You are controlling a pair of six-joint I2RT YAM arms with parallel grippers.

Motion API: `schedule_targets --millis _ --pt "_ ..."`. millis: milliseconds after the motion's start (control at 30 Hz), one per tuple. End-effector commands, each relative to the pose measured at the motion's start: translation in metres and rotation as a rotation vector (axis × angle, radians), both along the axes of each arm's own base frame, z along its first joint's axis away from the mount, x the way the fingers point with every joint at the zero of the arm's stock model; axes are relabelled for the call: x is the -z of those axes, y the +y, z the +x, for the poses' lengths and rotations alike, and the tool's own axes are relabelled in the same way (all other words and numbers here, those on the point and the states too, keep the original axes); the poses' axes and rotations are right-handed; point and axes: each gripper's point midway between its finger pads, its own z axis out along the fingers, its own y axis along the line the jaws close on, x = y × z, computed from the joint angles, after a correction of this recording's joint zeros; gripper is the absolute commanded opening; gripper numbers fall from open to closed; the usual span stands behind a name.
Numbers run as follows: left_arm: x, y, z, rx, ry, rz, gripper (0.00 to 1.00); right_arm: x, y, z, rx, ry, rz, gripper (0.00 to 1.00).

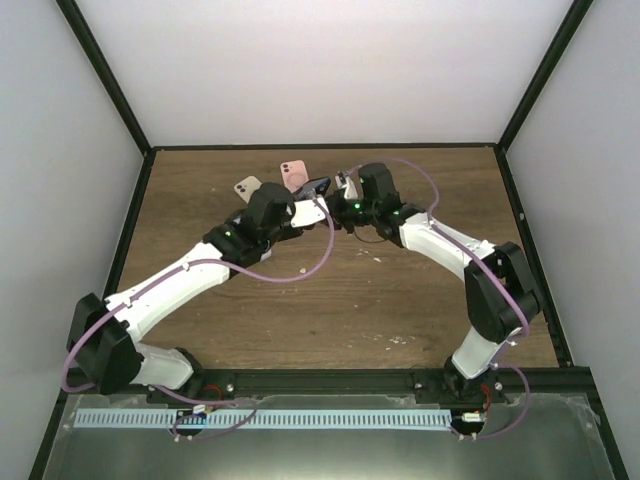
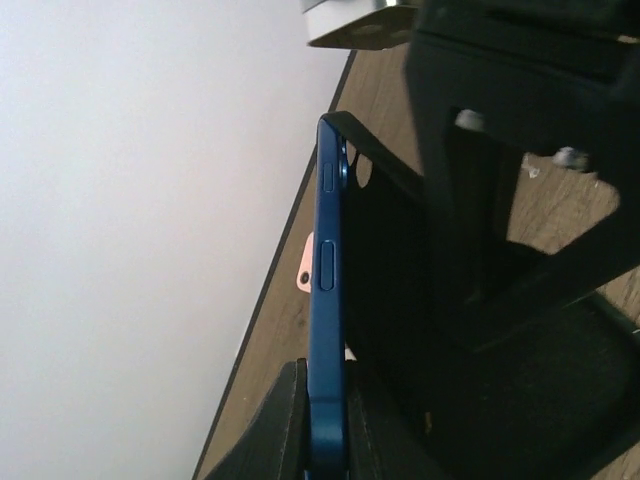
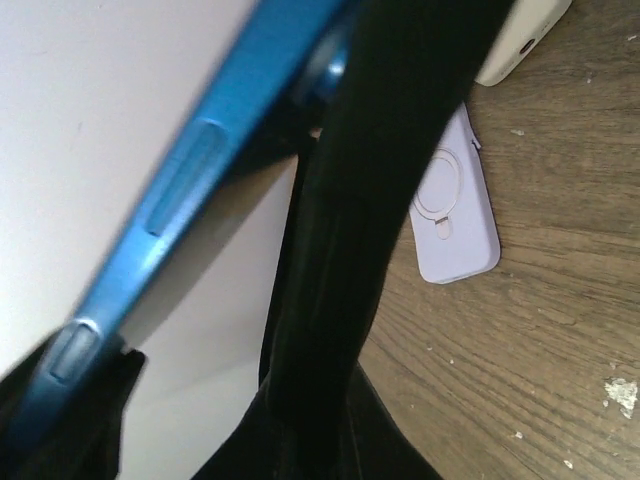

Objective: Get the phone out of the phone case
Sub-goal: Place the phone case at the center of the board.

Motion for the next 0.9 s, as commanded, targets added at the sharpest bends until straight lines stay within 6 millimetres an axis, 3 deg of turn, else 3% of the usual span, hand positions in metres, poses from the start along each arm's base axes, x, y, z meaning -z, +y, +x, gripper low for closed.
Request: schedule_targets --millis 0,333,433,633,867 --pt "-0.047 0.043 0.022 -0.152 -0.105 -0.020 0.00 -0.007 -0.004 -0.016 -0.074 -0.029 0.020 0.01" --pt "-0.073 0.057 0.018 -0.161 -0.140 -0.046 0.00 0.017 -0.022 -0.008 -0.042 -0.060 -0.044 0.01" --pt "-0.073 0.059 0.010 -0.152 -0.107 -0.069 0.00 0.019 -0.032 -0.002 -0.032 -0.111 -0.081 0.01" --pt "-0.067 0.060 -0.009 -0.118 -0.050 -0.122 0.00 0.031 -0.061 0.013 -0.038 -0.227 -0.176 0.01" --pt "-0.061 0.050 -0.033 -0.040 0.073 -0.235 0.00 0.042 -0.109 0.040 -0.056 -0.384 -0.267 0.01"
